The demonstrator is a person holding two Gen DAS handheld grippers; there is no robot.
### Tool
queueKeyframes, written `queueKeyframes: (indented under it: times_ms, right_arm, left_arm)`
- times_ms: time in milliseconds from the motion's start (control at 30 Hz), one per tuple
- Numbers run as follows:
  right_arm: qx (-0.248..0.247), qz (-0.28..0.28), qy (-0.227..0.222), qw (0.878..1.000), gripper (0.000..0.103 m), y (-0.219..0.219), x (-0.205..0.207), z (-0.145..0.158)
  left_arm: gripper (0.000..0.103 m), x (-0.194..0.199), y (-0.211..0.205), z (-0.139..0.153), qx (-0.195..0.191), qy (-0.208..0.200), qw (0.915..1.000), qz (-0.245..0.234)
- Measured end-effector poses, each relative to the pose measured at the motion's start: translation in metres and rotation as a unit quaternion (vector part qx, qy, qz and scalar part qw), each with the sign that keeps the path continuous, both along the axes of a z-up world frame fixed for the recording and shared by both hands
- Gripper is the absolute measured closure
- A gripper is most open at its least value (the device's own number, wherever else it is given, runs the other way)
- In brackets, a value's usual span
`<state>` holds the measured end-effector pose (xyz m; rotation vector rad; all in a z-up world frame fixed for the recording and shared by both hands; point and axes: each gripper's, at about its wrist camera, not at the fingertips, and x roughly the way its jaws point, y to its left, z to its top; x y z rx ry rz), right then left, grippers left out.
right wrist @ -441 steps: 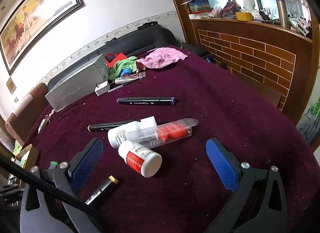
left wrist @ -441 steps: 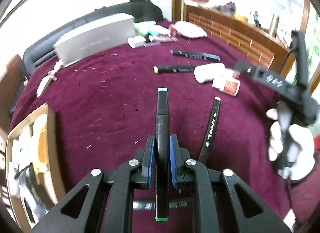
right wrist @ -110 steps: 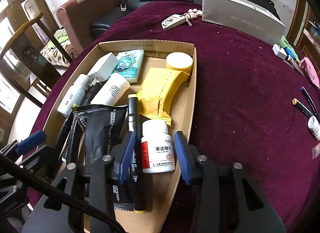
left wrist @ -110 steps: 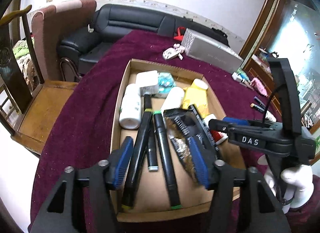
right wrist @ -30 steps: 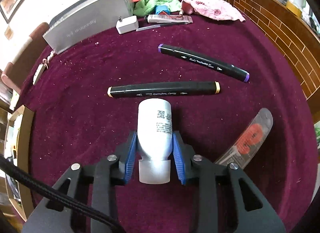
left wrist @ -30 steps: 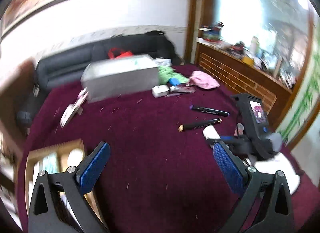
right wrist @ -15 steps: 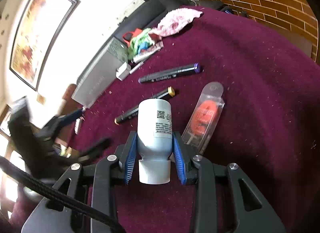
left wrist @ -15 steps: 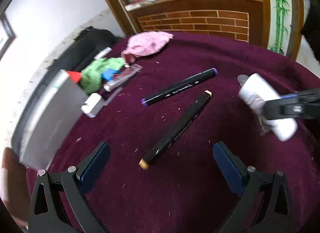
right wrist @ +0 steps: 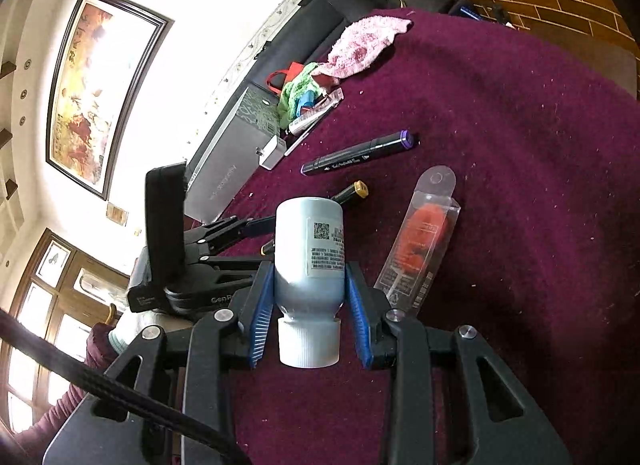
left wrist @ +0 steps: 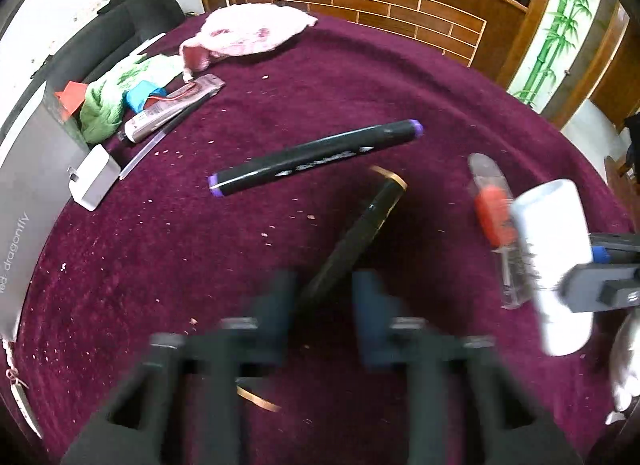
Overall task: Organize objects
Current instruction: 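Hold the white bottle in the right tool while the left tool grasps a black marker, then carry marker and white bottle to the tray and release them with both tools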
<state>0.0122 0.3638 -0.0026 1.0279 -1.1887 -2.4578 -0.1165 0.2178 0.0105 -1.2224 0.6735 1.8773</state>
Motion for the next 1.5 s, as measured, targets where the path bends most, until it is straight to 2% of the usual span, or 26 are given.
queueKeyframes:
  times_ms: [100, 233, 400, 633, 700, 867, 933, 1033, 1133, 1267, 1500]
  right_arm:
    - [0.002, 0.0, -0.005, 1.0, 0.071, -0.001, -0.001, -0.003]
    - [0.01, 0.003, -0.008, 1.0, 0.071, -0.002, -0.003, -0.005]
    - [0.02, 0.014, -0.003, 1.0, 0.071, -0.009, -0.003, -0.005]
    - [0.054, 0.018, 0.003, 0.998, 0.071, -0.019, -0.003, -0.003]
    - [0.065, 0.017, 0.001, 0.998, 0.071, -0.023, -0.003, -0.004]
    - [0.078, 0.038, -0.004, 0.996, 0.071, -0.039, -0.006, -0.002]
    - [0.11, 0.054, -0.01, 0.992, 0.071, -0.059, -0.004, 0.01]
    - [0.137, 0.086, 0.005, 0.987, 0.071, -0.093, 0.005, 0.036]
    - [0.154, 0.12, 0.027, 0.98, 0.071, -0.135, 0.015, 0.067]
    - [0.161, 0.168, 0.042, 0.972, 0.07, -0.193, 0.023, 0.089]
    - [0.161, 0.253, 0.03, 0.953, 0.07, -0.301, 0.021, 0.083]
  left_arm:
    - [0.092, 0.013, -0.003, 0.002, 0.001, 0.006, 1.0, 0.007]
    - [0.092, 0.028, -0.023, 0.008, 0.019, 0.001, 0.9989, 0.044]
    - [0.092, 0.063, -0.067, 0.03, 0.054, 0.006, 0.9949, 0.085]
    - [0.092, 0.129, -0.153, 0.066, 0.102, 0.033, 0.9827, 0.152]
    - [0.092, 0.148, -0.179, 0.078, 0.12, 0.036, 0.9771, 0.172]
    - [0.092, 0.195, -0.255, 0.104, 0.156, 0.064, 0.9561, 0.24]
    - [0.091, 0.211, -0.291, 0.112, 0.167, 0.077, 0.9449, 0.271]
    - [0.091, 0.224, -0.334, 0.115, 0.169, 0.098, 0.9303, 0.311]
    - [0.091, 0.232, -0.372, 0.11, 0.174, 0.107, 0.9163, 0.345]
    - [0.091, 0.241, -0.414, 0.095, 0.173, 0.111, 0.8994, 0.386]
    - [0.091, 0.242, -0.462, 0.073, 0.167, 0.1, 0.8854, 0.422]
